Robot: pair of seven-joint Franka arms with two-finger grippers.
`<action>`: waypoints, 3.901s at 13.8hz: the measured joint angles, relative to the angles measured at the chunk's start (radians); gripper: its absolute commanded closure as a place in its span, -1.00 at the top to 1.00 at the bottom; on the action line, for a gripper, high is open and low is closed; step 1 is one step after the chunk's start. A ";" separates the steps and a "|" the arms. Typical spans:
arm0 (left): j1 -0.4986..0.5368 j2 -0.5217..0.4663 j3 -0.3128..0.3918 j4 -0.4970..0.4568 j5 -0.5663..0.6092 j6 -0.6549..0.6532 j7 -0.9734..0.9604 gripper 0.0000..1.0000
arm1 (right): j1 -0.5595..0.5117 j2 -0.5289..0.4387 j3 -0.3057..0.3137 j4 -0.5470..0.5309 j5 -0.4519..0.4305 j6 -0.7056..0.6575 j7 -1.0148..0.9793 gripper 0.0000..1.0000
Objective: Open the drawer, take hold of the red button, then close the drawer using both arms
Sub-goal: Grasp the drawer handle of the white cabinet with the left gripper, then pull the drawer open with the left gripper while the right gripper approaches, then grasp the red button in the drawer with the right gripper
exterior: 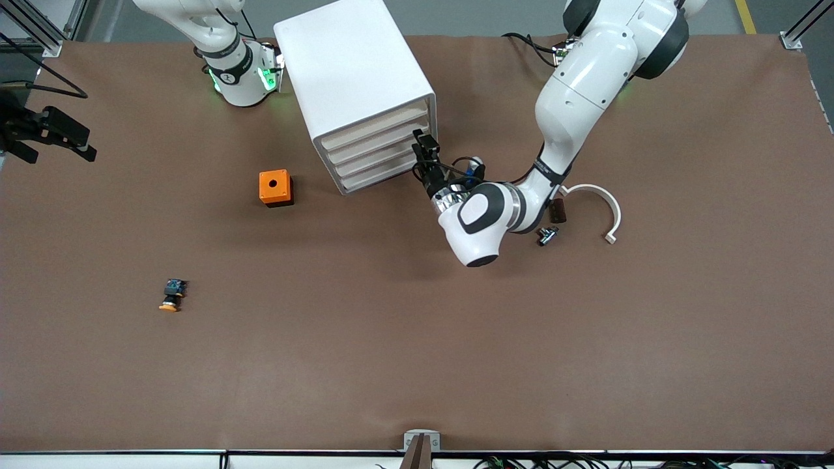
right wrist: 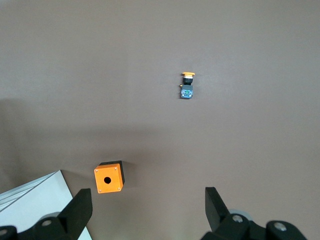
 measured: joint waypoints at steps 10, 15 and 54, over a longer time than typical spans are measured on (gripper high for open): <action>-0.044 0.004 0.000 -0.043 -0.002 -0.006 -0.011 -0.79 | 0.000 0.001 0.000 -0.001 -0.001 -0.005 0.000 1.00; -0.042 0.004 0.000 -0.044 -0.008 -0.010 -0.064 -0.86 | 0.000 0.055 -0.001 -0.010 -0.001 -0.004 0.000 1.00; 0.147 -0.020 0.278 0.262 0.070 0.139 1.019 0.99 | 0.929 0.510 0.015 -0.074 0.008 0.557 1.980 0.85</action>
